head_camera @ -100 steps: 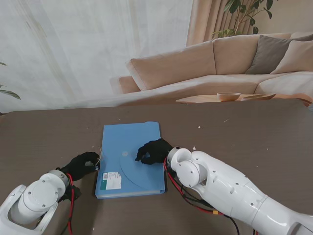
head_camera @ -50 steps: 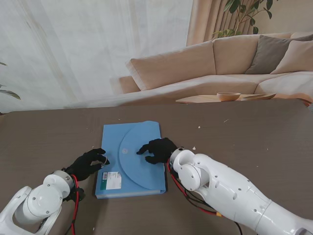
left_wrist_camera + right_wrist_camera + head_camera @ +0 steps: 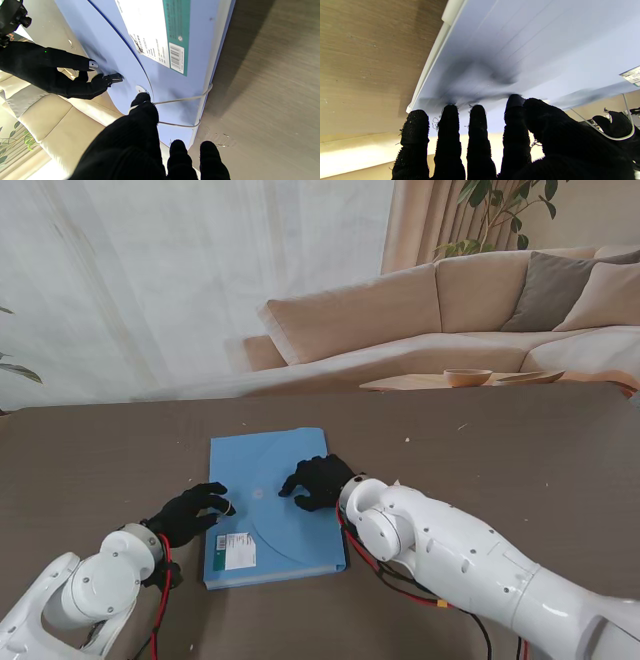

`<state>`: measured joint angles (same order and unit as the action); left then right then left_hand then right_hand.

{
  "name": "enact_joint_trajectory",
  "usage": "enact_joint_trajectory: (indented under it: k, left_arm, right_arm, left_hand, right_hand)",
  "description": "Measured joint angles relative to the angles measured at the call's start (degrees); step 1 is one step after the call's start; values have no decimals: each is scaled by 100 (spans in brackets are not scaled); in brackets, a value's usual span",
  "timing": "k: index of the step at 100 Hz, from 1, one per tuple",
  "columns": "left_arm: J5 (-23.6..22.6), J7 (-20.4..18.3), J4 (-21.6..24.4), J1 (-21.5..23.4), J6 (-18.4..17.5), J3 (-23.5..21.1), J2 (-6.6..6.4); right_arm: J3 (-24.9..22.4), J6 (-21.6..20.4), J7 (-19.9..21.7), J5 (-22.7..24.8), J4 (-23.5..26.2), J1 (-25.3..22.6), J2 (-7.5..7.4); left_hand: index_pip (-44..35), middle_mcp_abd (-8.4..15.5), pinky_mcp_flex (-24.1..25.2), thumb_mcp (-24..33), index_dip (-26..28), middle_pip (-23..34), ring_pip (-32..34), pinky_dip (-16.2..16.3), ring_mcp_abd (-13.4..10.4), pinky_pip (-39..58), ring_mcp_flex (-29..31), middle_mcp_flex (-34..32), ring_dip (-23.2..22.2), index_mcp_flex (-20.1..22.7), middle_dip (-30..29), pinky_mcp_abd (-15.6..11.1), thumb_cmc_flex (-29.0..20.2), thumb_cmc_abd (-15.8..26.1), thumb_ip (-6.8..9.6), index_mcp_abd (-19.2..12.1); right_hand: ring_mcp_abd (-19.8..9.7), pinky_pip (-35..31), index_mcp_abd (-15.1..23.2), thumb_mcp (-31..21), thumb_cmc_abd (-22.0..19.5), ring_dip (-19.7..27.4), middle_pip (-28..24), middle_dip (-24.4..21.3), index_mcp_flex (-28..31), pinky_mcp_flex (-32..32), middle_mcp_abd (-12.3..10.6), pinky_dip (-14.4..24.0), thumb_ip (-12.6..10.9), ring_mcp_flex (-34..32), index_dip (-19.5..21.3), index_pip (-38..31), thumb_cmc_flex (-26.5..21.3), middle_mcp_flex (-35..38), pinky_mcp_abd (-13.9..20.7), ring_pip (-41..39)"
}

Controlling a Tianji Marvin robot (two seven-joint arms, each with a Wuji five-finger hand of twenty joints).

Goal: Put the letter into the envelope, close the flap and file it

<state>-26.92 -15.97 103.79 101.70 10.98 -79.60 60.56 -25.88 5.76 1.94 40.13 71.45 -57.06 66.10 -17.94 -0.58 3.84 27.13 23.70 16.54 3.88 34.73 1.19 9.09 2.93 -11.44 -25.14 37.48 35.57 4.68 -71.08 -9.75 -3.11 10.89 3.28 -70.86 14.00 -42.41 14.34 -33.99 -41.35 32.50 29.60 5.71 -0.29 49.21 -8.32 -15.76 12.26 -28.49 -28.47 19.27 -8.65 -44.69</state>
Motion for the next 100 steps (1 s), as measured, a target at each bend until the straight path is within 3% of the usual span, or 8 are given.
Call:
enact_joint_trajectory:
  k: [14,30,54,62,69,100]
  left_arm:
    - [-113,64,-48,-83,-20,83,0]
    - [-600,236,-149,-222,-57,262,0]
    - [-713,341,-332,-546,128,576,1]
    - [-773,335,-374,-639,201,663,1]
    - [-861,329,-417,-720,242,754,-2]
    - [-1143,367,-652,-1102,442,1226,-22]
  right_arm:
    - [-7,-72,-58,59,-30,0,6]
    - [7,-203,31,-87,-72,33,4]
    - [26,-412,32,-336,-210,141,55]
    - [27,-459,25,-363,-243,163,77]
    - [46,-490,21,-379,-267,183,87]
    - [103,-580,21,-440,-341,244,118]
  left_hand:
    - [1,2,-1,0,0,0,0,-1,0,0,0,0,0,0,0,-1,0,13,0,-98]
    - [0,2,-1,-202,-17,34,0,-1,0,0,0,0,0,1,0,-1,-1,190,0,-252]
    - [1,2,-1,-725,-76,123,3,-1,0,4,0,0,-60,61,0,-1,-1,275,0,-273]
    - [1,2,-1,-822,-77,126,3,-1,0,4,0,-1,-62,61,0,-1,-1,279,1,-325]
    - [-1,2,-1,-893,-78,149,4,-1,0,5,0,-1,-81,61,0,-1,-1,279,1,-392]
    - [-118,4,-1,-898,-79,266,33,5,0,17,0,-2,-206,64,-43,-1,-1,279,2,-600]
  right_hand:
    - [-61,852,-7,-6,28,1027,1015,-1185,200,-188,-465,-554,12,59,-86,-122,0,48,-20,1602]
    - [-83,1209,-182,-24,54,1444,1373,-1678,341,-129,-613,-886,31,-187,-433,-228,-132,650,-71,2220]
    - [-344,1021,-967,-548,263,1600,1675,-1769,1005,557,-453,-1189,362,-1306,-1038,-776,-314,2010,8,2348]
    - [-356,959,-977,-700,356,1603,1718,-1773,1169,675,-387,-1252,363,-1494,-1114,-874,-313,2244,12,2328]
    - [-357,958,-1004,-768,409,1603,1733,-1779,1199,698,-363,-1293,517,-1539,-1169,-910,-318,2306,13,2286]
    - [-408,898,-1019,-838,412,1601,1720,-1770,1206,740,-335,-1384,529,-1569,-1171,-977,-319,2419,76,2157]
